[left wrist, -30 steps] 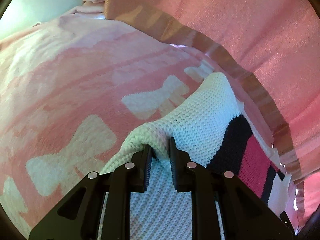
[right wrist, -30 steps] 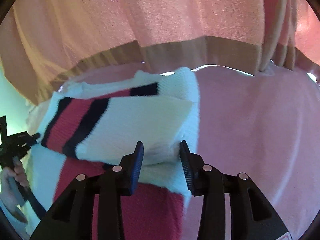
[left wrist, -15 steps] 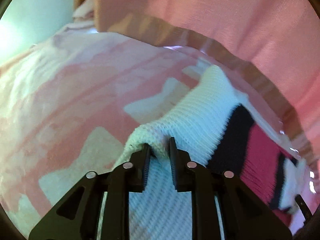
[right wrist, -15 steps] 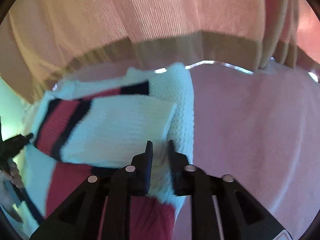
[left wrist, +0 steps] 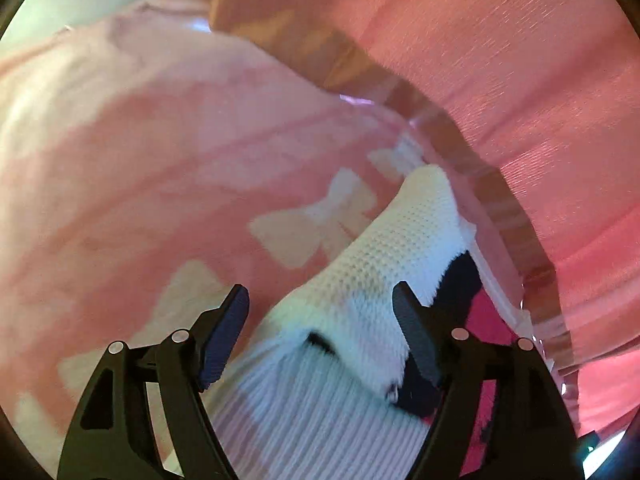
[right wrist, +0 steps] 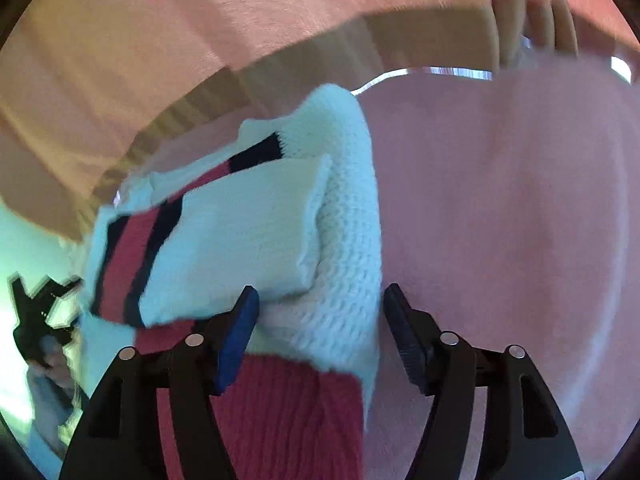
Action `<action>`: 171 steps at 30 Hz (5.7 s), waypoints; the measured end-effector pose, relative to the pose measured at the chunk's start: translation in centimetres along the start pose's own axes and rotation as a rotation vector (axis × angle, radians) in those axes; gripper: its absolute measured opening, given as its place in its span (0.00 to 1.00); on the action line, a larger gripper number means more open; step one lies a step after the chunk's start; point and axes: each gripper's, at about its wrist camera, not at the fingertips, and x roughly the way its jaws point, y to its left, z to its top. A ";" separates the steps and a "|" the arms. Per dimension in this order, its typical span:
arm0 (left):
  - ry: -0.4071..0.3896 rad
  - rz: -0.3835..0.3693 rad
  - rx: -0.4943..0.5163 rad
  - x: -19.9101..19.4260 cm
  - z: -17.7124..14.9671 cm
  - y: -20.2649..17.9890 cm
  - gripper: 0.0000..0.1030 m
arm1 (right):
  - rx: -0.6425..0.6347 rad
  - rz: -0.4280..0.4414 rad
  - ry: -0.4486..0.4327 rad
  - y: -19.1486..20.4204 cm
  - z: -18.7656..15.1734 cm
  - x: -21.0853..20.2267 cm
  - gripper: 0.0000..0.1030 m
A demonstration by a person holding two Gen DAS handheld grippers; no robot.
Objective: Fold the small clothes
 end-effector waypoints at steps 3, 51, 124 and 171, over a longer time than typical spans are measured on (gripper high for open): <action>-0.015 0.030 0.064 1.4 0.2 -1.3 0.69 | 0.013 0.038 -0.017 0.1 1.0 0.7 0.72; 0.196 -0.088 0.215 -21.5 -20.7 5.6 0.10 | -0.063 0.030 -0.166 -0.6 -25.0 -25.7 0.04; 0.135 0.044 0.474 -13.1 -17.9 -5.5 0.70 | -0.126 -0.134 -0.040 -6.2 -15.5 -15.6 0.63; 0.070 0.109 0.496 -9.8 -15.3 -7.2 0.16 | -0.260 -0.217 -0.087 -6.0 -7.7 -11.3 0.08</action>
